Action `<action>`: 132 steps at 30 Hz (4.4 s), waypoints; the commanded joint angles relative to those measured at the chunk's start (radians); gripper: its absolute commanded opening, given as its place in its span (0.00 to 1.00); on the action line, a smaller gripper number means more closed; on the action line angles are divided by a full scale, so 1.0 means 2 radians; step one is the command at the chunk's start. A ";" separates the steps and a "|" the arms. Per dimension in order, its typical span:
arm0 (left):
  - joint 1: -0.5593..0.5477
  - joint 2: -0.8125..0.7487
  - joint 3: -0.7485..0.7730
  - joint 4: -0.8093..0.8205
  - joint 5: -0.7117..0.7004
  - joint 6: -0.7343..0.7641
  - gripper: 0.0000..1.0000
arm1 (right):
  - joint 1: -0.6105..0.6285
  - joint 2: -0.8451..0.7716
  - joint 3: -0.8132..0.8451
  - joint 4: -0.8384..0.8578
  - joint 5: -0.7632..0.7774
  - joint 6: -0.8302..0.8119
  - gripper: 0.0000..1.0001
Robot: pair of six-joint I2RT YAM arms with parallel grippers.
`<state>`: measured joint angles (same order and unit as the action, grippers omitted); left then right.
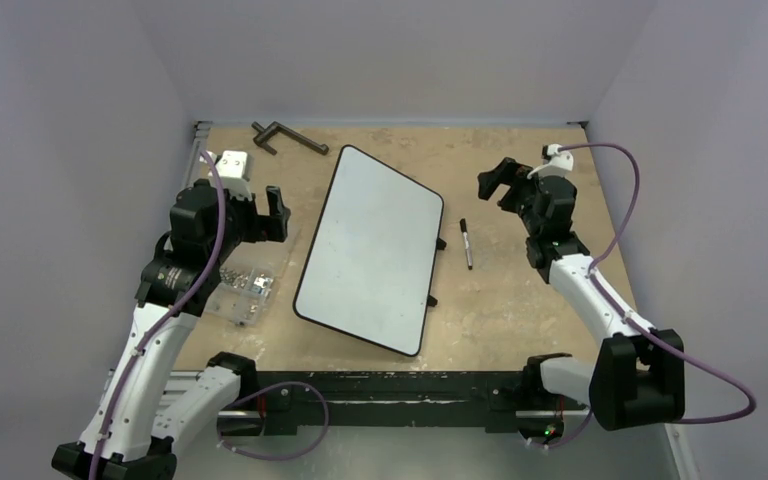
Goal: Write a sentence on the whiteboard
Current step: Pick up the whiteboard marker from the center of the board, then pass from the right arm to the left
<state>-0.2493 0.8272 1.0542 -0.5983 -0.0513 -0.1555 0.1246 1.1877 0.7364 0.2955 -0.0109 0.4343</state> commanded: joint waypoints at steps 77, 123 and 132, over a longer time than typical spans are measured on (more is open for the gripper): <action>-0.024 0.002 0.026 -0.004 0.015 0.010 0.90 | 0.116 0.304 0.146 -0.293 0.102 -0.110 0.13; -0.139 0.114 0.115 0.073 0.384 -0.149 0.71 | 0.218 -0.090 0.151 -0.251 -0.307 -0.194 0.00; -0.161 0.144 0.124 0.057 0.356 -0.160 0.58 | 0.291 -0.085 0.154 -0.261 -0.267 -0.214 0.00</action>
<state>-0.5663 1.1133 1.2503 -0.4927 0.6834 -0.4469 0.6659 1.0214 1.0298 -0.2447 -0.5846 0.0444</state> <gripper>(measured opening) 0.606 0.037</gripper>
